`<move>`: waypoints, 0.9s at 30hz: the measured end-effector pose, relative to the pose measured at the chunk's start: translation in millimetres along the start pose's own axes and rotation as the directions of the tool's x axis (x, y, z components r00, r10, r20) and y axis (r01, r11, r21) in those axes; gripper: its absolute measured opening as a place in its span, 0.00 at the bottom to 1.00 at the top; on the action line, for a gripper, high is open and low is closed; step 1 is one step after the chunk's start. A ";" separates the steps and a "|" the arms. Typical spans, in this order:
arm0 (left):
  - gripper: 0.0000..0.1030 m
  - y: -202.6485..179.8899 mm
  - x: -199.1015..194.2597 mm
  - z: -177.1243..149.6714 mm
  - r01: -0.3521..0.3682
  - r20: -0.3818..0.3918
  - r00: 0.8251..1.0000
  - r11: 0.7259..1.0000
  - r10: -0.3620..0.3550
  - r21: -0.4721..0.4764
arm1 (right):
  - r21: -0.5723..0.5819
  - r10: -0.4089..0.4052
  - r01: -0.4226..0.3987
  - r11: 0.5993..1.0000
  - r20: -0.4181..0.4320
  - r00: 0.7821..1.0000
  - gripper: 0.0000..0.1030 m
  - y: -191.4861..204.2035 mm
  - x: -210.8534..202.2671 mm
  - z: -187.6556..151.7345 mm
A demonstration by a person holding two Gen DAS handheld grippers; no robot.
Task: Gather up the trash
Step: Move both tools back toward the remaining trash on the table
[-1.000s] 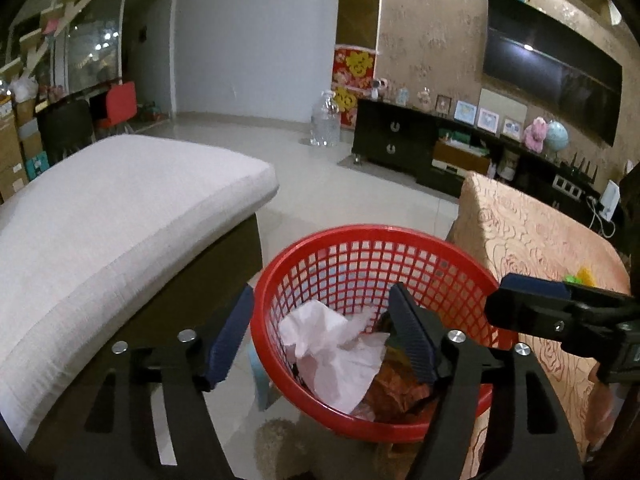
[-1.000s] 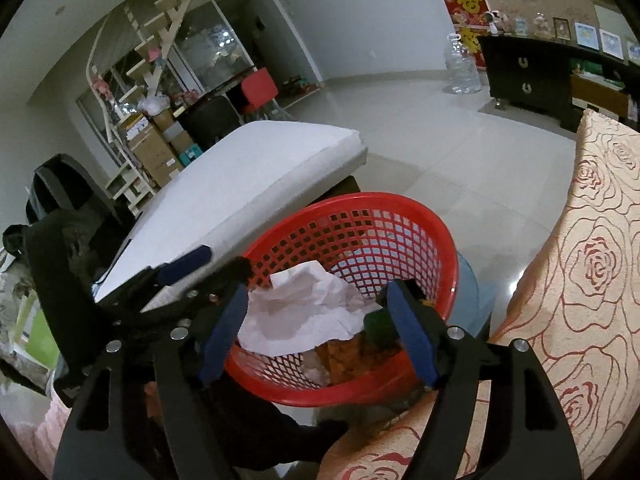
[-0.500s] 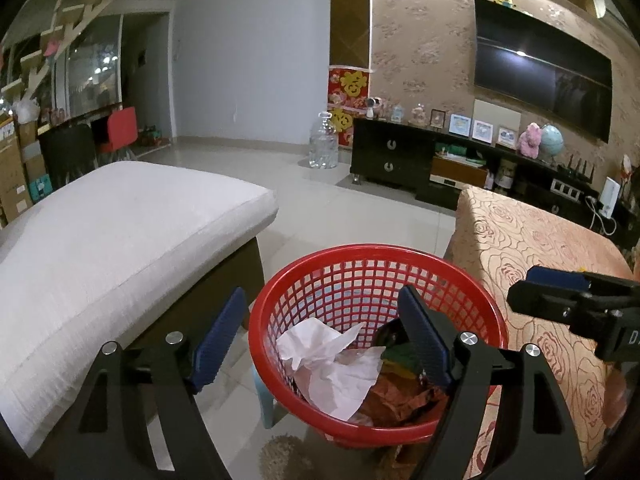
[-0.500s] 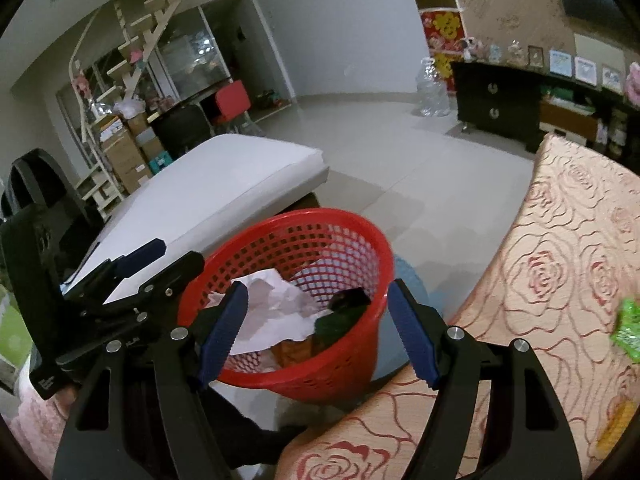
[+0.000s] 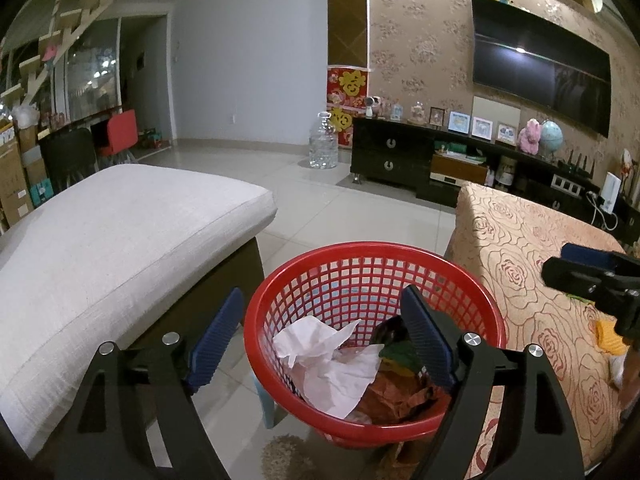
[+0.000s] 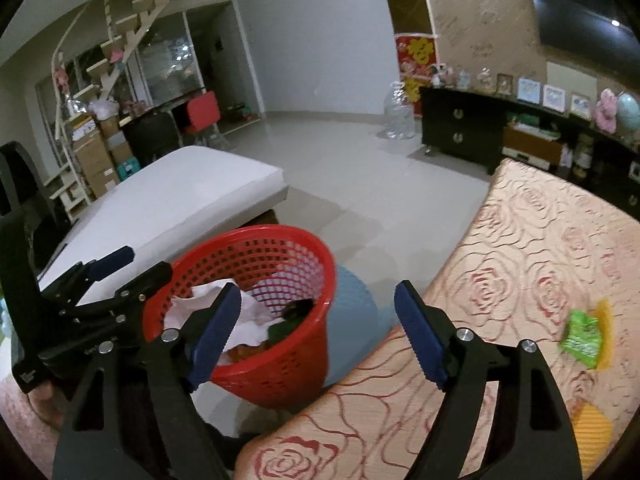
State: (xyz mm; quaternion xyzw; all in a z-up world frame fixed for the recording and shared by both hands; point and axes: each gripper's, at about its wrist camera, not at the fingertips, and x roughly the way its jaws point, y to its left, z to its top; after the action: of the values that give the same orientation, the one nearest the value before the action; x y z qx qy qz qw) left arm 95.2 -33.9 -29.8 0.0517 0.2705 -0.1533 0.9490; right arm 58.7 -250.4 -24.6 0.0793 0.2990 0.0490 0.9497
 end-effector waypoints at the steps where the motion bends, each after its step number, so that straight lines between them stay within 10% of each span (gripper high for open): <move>1: 0.76 -0.2 -0.1 -0.2 0.001 0.000 1.000 1.000 -0.001 0.000 | -0.002 -0.013 0.013 1.000 0.007 1.000 0.76 -1.9 -3.2 -0.1; 14: 0.80 -6.0 -3.0 0.0 0.019 -0.002 1.000 1.000 -0.019 -0.005 | -0.019 -0.200 0.203 0.979 0.102 0.974 0.83 -34.2 -59.7 -13.1; 27: 0.80 -17.9 -12.6 -0.2 0.064 0.024 0.998 0.998 -0.063 -0.007 | 0.247 -0.432 0.405 0.880 0.061 0.900 0.87 -132.0 -156.6 -83.3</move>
State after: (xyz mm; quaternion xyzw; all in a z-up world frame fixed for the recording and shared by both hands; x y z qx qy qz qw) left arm 79.2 -47.4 -23.5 0.0378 0.2614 -0.1829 0.9470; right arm -111.1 -392.0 -28.0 0.1239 0.2580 -0.1967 0.9378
